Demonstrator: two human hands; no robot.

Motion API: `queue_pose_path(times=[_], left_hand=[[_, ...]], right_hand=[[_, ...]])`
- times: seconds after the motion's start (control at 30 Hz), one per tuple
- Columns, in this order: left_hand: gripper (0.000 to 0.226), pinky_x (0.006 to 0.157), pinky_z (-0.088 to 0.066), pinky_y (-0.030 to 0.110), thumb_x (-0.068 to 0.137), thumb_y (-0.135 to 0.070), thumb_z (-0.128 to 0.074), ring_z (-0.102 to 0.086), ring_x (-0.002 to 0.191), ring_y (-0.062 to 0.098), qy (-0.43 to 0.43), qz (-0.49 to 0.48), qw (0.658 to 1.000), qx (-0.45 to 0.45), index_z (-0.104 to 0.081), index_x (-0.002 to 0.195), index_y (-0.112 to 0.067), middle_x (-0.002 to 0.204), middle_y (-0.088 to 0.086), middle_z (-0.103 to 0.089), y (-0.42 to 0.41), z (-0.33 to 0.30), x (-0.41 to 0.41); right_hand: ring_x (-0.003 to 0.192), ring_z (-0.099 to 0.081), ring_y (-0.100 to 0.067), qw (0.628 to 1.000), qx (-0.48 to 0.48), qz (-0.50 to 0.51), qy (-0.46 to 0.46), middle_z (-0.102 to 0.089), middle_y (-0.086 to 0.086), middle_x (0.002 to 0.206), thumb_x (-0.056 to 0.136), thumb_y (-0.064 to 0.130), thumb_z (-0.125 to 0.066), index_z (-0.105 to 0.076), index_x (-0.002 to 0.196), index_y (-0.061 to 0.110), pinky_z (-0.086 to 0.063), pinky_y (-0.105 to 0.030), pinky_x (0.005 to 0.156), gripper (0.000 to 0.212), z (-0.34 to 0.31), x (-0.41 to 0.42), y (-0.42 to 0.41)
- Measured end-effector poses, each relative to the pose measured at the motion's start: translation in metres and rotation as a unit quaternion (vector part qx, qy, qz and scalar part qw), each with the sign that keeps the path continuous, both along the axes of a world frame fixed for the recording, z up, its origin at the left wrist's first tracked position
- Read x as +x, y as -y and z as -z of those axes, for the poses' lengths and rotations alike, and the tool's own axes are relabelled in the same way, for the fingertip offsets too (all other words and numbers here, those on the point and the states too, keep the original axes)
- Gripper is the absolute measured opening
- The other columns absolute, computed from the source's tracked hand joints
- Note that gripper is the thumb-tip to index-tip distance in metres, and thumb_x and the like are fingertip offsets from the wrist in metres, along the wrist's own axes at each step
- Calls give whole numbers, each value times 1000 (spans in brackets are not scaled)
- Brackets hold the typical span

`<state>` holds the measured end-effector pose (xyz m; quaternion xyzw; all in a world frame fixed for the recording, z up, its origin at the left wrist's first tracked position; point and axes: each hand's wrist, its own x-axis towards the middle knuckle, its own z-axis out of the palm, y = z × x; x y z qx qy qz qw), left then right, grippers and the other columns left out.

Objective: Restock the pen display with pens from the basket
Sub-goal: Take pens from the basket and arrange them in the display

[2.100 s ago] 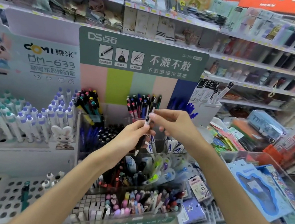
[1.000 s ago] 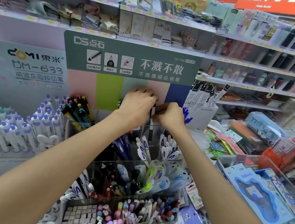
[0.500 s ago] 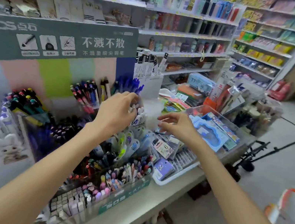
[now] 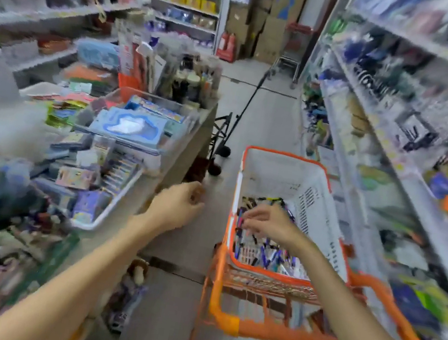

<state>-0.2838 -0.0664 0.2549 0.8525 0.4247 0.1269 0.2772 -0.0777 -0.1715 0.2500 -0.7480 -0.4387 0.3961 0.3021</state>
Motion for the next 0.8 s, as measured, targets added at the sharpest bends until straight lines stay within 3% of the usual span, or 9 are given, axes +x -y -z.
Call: queue_pose_path(times=[0.07, 0.2, 0.27, 0.37, 0.5, 0.67, 0.8], left_hand=[[31, 87, -49, 31, 88, -26, -59, -64, 103, 17, 1, 28, 999, -14, -60, 119, -26, 113, -7, -67, 7, 13, 35], [31, 90, -48, 33, 88, -27, -56, -61, 108, 18, -31, 66, 995, -61, -60, 119, -27, 116, -7, -66, 17, 42, 106], [29, 90, -48, 35, 88, -28, -57, -62, 106, 22, -50, 74, 993, -77, -61, 116, -28, 117, -5, -66, 19, 58, 138], [29, 90, -48, 36, 90, -24, -54, -61, 105, 24, -65, 71, 989, -111, -60, 118, -22, 117, -2, -65, 17, 86, 178], [32, 93, -46, 34, 93, -16, -52, -58, 110, 25, -78, 64, 981, -166, -59, 123, -11, 121, 7, -62, 15, 125, 227], [35, 100, -46, 36, 92, -11, -48, -58, 112, 21, -128, 47, 965, -222, -57, 126, -10, 128, 6, -60, 8, 178, 261], [37, 101, -45, 34, 93, -10, -46, -56, 116, 20, -174, 44, 952, -247, -54, 129, -9, 131, 7, -58, 1, 218, 277]], right_hand=[[68, -62, -15, 999, -17, 33, 5, -68, -20, 98, 90, 6, -61, -67, 100, 4, -49, -18, 58, 12, 7, 29, 20], [54, -63, 0, 997, -33, 75, -13, -67, -11, 92, 90, 8, -62, -66, 88, 14, -49, -16, 57, 8, 33, 89, 46], [56, -63, -2, 995, -48, 83, -16, -66, -8, 89, 89, 7, -63, -67, 88, 14, -47, -16, 56, 8, 48, 116, 50], [65, -64, -12, 994, -71, 79, -24, -67, -7, 86, 88, 7, -65, -68, 91, 12, -48, -20, 60, 7, 72, 152, 49], [66, -61, -8, 993, -113, 35, 1, -67, 0, 83, 89, 9, -63, -69, 94, 10, -45, -13, 57, 7, 113, 196, 36], [98, -61, -19, 986, -164, -24, 29, -64, -10, 115, 92, 13, -59, -68, 107, 7, -50, -31, 89, 19, 167, 218, 18], [106, -60, -22, 974, -200, -79, 68, -63, -6, 119, 95, 14, -53, -67, 111, 11, -47, -32, 90, 21, 207, 226, 6]])
